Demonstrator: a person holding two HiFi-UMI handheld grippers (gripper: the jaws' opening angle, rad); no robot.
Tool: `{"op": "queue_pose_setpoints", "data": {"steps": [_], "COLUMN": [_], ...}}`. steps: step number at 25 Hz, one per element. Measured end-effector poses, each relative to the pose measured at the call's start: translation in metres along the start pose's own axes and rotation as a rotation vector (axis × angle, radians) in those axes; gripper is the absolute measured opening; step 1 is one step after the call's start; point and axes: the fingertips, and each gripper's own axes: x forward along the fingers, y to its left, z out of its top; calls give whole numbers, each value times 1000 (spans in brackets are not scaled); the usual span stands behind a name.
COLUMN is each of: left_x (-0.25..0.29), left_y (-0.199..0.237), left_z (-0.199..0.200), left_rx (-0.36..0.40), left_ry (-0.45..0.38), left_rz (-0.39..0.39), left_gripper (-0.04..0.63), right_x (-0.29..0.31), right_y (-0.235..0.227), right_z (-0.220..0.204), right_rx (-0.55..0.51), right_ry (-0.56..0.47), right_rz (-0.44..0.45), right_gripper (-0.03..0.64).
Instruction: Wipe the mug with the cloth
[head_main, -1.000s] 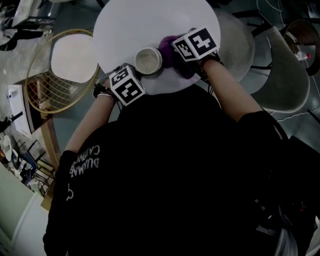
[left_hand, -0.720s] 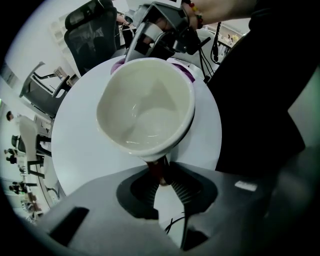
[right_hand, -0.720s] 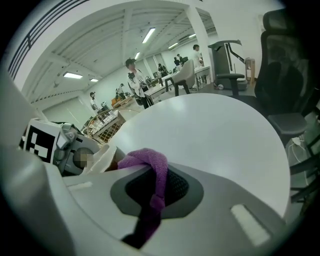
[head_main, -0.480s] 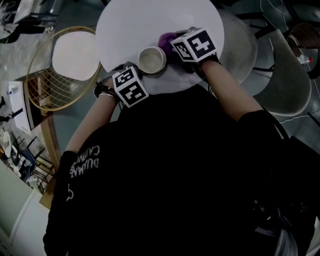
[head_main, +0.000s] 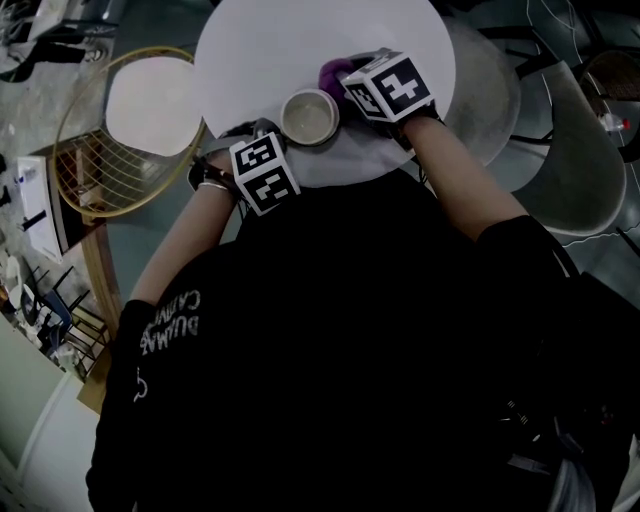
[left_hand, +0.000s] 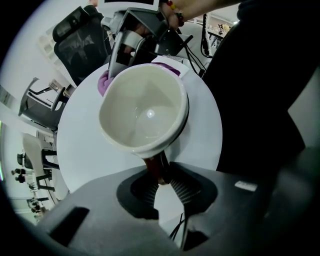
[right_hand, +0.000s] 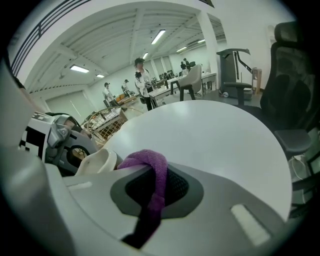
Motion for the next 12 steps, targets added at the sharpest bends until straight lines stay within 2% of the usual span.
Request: {"op": "queue_pose_setpoints", "data": {"steps": [4, 12], "left_x": [-1, -2], "left_y": [2, 8], "left_z": [-2, -5], "left_rx": [8, 41], "left_ry": [-1, 11], "left_rz": [3, 22], "left_gripper": [67, 67], "right_x": [7, 22], "right_y": [3, 10], "right_z": [7, 23], "right_rx": [-24, -135], "right_ry": [9, 52], "right_rz": [7, 22], "right_gripper": [15, 15]}}
